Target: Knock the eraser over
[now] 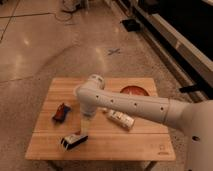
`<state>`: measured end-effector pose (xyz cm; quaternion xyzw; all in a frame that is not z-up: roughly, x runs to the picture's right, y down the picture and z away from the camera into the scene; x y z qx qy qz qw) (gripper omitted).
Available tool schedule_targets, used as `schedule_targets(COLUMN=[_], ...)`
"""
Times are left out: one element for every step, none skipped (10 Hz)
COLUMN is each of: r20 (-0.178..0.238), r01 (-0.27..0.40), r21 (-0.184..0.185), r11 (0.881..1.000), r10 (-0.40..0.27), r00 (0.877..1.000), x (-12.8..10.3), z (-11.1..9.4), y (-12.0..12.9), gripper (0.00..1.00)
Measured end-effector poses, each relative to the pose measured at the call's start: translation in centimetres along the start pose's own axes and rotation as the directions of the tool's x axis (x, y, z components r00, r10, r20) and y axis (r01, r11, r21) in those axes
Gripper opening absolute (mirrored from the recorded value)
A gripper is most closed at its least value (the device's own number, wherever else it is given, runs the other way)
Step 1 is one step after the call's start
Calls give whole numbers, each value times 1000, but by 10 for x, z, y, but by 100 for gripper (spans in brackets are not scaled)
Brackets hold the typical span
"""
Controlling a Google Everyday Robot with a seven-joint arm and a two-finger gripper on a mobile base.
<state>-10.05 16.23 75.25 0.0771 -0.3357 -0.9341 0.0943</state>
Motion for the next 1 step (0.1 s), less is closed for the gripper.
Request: schedule_targets(r20=[-1], r01=[-1], r21=[1], r11=[1000], r10=[1], r00=[1000], x=[-2], z=[0], y=[0], gripper=[80])
